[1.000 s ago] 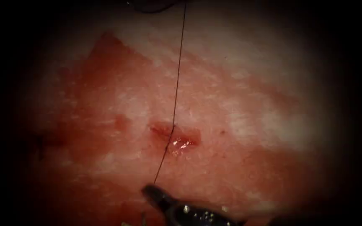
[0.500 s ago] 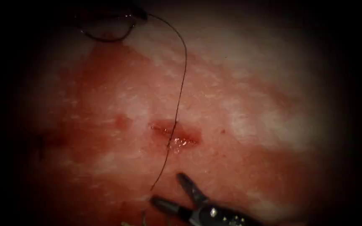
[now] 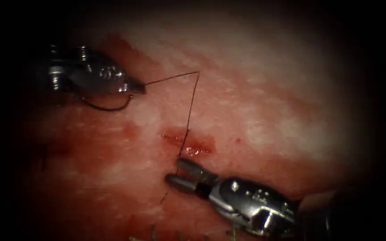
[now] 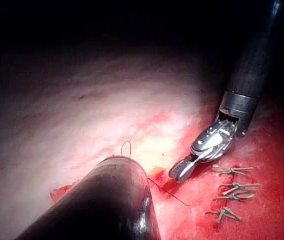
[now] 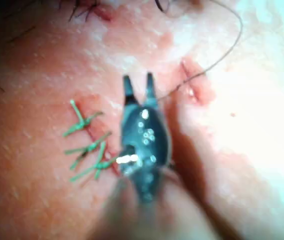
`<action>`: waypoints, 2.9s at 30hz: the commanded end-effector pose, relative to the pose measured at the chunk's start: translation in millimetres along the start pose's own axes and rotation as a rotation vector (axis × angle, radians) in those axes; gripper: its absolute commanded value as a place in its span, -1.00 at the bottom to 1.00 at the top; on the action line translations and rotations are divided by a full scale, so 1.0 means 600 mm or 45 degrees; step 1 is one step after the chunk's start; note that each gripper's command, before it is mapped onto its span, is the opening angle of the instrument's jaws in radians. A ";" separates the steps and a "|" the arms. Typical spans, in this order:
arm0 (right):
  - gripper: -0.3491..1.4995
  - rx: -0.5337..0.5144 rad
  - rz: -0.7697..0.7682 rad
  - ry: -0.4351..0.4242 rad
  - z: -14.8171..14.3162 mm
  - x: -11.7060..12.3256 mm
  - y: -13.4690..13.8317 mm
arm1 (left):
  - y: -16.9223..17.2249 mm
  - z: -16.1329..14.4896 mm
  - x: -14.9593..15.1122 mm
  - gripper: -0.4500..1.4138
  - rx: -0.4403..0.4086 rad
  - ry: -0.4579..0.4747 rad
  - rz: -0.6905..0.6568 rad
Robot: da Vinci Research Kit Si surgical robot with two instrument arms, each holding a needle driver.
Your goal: Wound Closure
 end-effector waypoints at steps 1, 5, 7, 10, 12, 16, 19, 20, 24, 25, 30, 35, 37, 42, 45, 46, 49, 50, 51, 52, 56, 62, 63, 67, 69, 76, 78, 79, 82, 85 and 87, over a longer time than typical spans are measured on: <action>-0.75 0.007 -0.003 -0.002 0.0015 -0.0023 0.0013 | 0.0014 0.0017 -0.0002 -1.00 -0.006 0.003 0.008; -0.84 0.069 0.016 0.055 0.0038 -0.0036 0.0048 | 0.0053 0.0030 -0.0023 -1.00 -0.006 0.021 0.029; -0.87 0.071 0.038 0.078 0.0050 -0.0028 0.0067 | 0.0076 0.0041 -0.0032 -1.00 -0.005 0.033 0.040; -0.87 0.070 0.046 0.109 0.0063 -0.0016 0.0083 | 0.0098 0.0051 -0.0040 -1.00 -0.010 0.048 0.050; -0.87 0.100 0.043 0.135 0.0077 -0.0009 0.0096 | 0.0115 0.0059 -0.0045 -1.00 -0.010 0.056 0.057; -0.86 0.165 0.038 0.176 0.0094 0.0002 0.0107 | 0.0135 0.0071 -0.0045 -1.00 -0.011 0.067 0.071; -0.86 0.205 0.031 0.194 0.0105 0.0013 0.0111 | 0.0147 0.0081 -0.0043 -1.00 -0.023 0.083 0.085; -0.86 0.214 0.029 0.192 0.0109 0.0016 0.0112 | 0.0150 0.0085 -0.0042 -1.00 -0.027 0.089 0.089; -0.86 0.289 0.024 0.182 0.0136 0.0029 0.0112 | 0.0163 0.0103 -0.0042 -1.00 -0.027 0.100 0.106; -0.86 0.296 0.024 0.180 0.0138 0.0032 0.0111 | 0.0162 0.0107 -0.0043 -1.00 -0.025 0.101 0.108; -0.86 0.380 0.049 0.201 0.0147 0.0045 0.0107 | 0.0152 0.0121 -0.0050 -1.00 -0.023 0.105 0.119; -0.86 0.510 0.082 0.200 0.0156 0.0048 0.0105 | 0.0139 0.0138 -0.0054 -1.00 -0.019 0.109 0.127; -0.87 0.594 0.108 0.208 0.0161 0.0049 0.0104 | 0.0127 0.0149 -0.0058 -1.00 -0.021 0.114 0.142; -0.91 0.737 0.115 0.184 0.0169 0.0036 0.0100 | 0.0106 0.0166 -0.0070 -1.00 -0.017 0.127 0.166; -0.96 0.839 0.091 0.155 0.0170 0.0017 0.0101 | 0.0093 0.0167 -0.0076 -1.00 -0.018 0.138 0.182; -0.98 0.880 0.079 0.135 0.0170 0.0012 0.0102 | 0.0091 0.0167 -0.0076 -1.00 -0.018 0.138 0.191; -1.00 0.939 0.067 0.116 0.0166 0.0009 0.0103 | 0.0090 0.0168 -0.0076 -1.00 -0.018 0.138 0.198; -1.00 0.958 0.064 0.110 0.0165 0.0009 0.0103 | 0.0090 0.0168 -0.0076 -1.00 -0.018 0.138 0.199; -1.00 0.980 0.058 0.096 0.0163 0.0009 0.0103 | 0.0090 0.0168 -0.0076 -1.00 -0.018 0.138 0.199; -1.00 1.005 0.047 0.064 0.0161 0.0008 0.0104 | 0.0091 0.0168 -0.0076 -1.00 -0.018 0.138 0.206; -1.00 1.072 -0.004 -0.030 0.0162 0.0009 0.0104 | 0.0091 0.0168 -0.0075 -1.00 -0.016 0.138 0.221; -0.89 1.186 -0.190 -0.207 0.0161 0.0024 0.0106 | 0.0092 0.0168 -0.0075 -1.00 -0.014 0.141 0.237; -0.80 1.215 -0.249 -0.245 0.0161 0.0031 0.0107 | 0.0092 0.0168 -0.0075 -1.00 -0.019 0.135 0.238; -0.51 1.277 -0.379 -0.379 0.0163 0.0036 0.0106 | 0.0097 0.0167 -0.0074 -1.00 -0.026 0.127 0.240; -0.44 1.291 -0.406 -0.422 0.0164 0.0036 0.0106 | 0.0100 0.0166 -0.0074 -1.00 -0.024 0.125 0.240; -0.42 1.410 -0.500 -0.514 0.0180 0.0019 0.0082 | 0.0097 0.0160 -0.0073 -1.00 -0.035 0.126 0.241; -0.42 1.425 -0.520 -0.533 0.0182 0.0012 0.0074 | 0.0094 0.0159 -0.0072 -1.00 -0.038 0.127 0.242; -0.42 1.432 -0.527 -0.538 0.0182 0.0009 0.0071 | 0.0094 0.0158 -0.0072 -1.00 -0.041 0.125 0.242; -0.40 1.456 -0.557 -0.566 0.0182 -0.0001 0.0065 | 0.0094 0.0158 -0.0072 -1.00 -0.041 0.124 0.242; -0.36 1.483 -0.581 -0.586 0.0178 -0.0004 0.0063 | 0.0094 0.0158 -0.0072 -1.00 -0.041 0.125 0.242; -0.36 1.503 -0.590 -0.594 0.0174 -0.0005 0.0064 | 0.0094 0.0158 -0.0073 -1.00 -0.041 0.125 0.242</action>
